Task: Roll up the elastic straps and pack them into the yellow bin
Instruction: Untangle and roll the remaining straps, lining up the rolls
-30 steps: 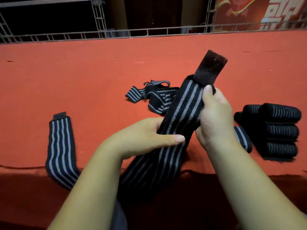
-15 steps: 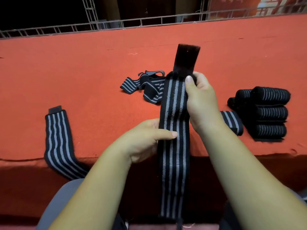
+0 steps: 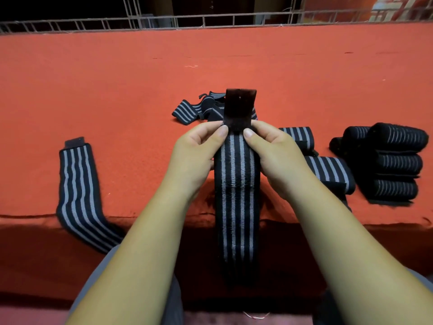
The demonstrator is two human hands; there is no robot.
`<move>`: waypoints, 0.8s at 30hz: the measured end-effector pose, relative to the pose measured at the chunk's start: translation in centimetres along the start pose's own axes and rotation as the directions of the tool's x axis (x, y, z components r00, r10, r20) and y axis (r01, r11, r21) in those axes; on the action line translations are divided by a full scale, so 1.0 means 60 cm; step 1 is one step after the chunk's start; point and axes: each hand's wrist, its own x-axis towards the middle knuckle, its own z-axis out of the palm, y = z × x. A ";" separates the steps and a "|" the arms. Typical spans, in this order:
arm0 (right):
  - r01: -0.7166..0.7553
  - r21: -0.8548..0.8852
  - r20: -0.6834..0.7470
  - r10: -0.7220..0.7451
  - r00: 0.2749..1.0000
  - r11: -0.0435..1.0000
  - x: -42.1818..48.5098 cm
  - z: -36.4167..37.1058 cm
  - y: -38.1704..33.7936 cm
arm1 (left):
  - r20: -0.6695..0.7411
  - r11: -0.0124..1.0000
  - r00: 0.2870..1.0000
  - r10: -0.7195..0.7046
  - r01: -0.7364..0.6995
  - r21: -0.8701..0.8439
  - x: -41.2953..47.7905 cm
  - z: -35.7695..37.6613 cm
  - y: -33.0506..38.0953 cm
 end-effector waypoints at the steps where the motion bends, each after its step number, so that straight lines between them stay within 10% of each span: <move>1: -0.009 0.005 0.006 0.008 1.000 1.000 0.000 -0.002 0.000 | -0.001 1.000 1.000 -0.008 0.008 -0.018 0.003 0.001 -0.002; 13: -0.044 0.175 0.073 0.032 0.997 0.984 0.008 -0.022 0.001 | 0.032 0.977 0.996 -0.078 0.083 -0.197 0.040 0.018 -0.017; 24: -0.075 0.289 0.080 0.054 0.995 0.954 0.016 -0.028 0.006 | 0.061 1.000 0.998 -0.008 0.008 -0.002 0.043 0.002 -0.022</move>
